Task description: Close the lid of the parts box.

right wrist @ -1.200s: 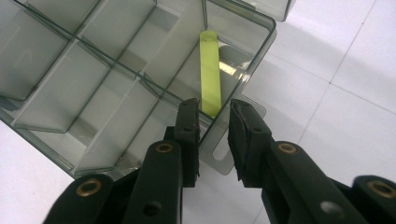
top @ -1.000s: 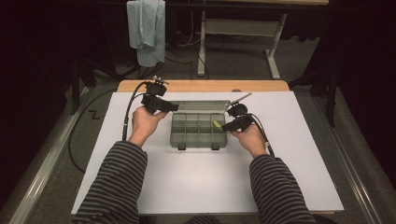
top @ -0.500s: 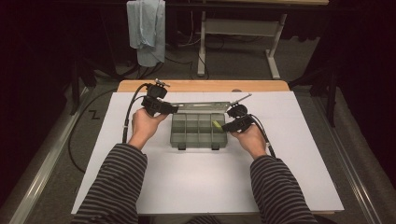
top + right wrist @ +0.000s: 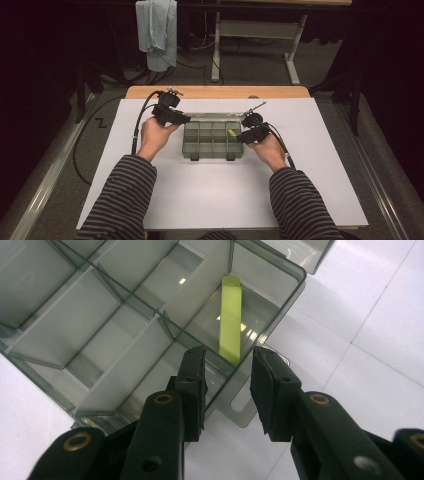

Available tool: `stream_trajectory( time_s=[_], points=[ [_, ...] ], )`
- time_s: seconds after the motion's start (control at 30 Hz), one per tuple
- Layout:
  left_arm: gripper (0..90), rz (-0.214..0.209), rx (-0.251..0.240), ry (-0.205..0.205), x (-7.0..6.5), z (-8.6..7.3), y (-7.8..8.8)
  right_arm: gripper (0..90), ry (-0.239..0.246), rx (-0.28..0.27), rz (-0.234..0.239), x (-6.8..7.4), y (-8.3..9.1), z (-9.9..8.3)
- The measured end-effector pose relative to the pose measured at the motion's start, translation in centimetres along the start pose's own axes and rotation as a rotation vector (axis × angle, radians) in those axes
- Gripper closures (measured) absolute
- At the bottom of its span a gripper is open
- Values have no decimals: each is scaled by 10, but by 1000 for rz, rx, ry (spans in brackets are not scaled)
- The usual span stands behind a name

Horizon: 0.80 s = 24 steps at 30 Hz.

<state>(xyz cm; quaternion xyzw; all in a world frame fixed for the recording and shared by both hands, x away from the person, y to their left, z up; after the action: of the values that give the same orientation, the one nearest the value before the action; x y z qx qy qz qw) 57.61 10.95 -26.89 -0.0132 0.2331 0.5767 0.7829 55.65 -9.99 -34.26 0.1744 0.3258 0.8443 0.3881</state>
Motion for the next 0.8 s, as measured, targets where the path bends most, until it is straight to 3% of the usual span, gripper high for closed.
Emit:
stream_trajectory(
  time_s=[0.17, 0.47, 0.8],
  points=[
    [590, -6, 0, -4, 0, -1, 1, 699, -24, -33, 3, -6, 9, 1],
    [583, -13, 4, -14, 0, -6, 5, 884, -40, -130, 30, -10, 30, 12],
    [572, -18, 22, -16, 2, -11, 7, 900, -63, -181, 53, -12, 37, 18]
  ],
)
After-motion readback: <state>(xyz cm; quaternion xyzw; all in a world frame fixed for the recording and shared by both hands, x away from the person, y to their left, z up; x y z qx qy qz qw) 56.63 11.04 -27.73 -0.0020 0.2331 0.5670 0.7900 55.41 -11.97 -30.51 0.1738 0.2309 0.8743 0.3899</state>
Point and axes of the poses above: each handheld gripper's, and its own axes: y roughly backward along the jaws, z roughly out of its top, x roughly to its left, the point moved 5 cm from there along -y, roughly forward along the jaws, and after that the axes turned 14 degrees about -x, right-handed, at the moved point
